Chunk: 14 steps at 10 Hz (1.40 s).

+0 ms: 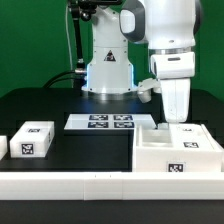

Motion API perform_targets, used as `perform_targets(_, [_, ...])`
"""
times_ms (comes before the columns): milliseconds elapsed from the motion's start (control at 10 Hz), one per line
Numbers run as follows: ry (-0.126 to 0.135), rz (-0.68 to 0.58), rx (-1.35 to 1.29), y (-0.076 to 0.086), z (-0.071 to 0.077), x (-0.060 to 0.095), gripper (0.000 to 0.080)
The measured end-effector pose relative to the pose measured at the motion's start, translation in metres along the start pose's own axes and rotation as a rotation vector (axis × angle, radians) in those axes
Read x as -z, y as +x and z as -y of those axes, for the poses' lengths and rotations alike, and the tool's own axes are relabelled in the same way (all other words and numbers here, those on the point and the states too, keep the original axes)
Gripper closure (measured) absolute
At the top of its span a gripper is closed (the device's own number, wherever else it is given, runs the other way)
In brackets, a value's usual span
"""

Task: Assemble cabinet

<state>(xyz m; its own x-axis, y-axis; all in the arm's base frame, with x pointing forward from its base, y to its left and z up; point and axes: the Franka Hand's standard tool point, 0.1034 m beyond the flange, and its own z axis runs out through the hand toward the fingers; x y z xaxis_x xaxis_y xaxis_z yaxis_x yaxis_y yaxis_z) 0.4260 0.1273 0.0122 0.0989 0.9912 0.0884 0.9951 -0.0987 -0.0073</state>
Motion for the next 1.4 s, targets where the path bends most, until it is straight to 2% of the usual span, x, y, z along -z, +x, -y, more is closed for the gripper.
perform_targets(500, [0.003,0.006,0.003,-0.001,0.001,0.002,0.0738])
perform_targets(700, [-0.008,0.053,0.031,-0.013,0.003,0.034,0.0738])
perform_targets(900, [-0.005,0.091,0.065,-0.031,0.006,0.055,0.0738])
perform_targets(1200, [-0.004,0.098,0.051,-0.041,-0.001,0.059,0.0738])
perform_targets(1300, [-0.002,0.104,0.046,-0.041,-0.007,0.062,0.0738])
perform_targets(1400, [0.002,0.102,0.045,-0.040,-0.006,0.060,0.0738])
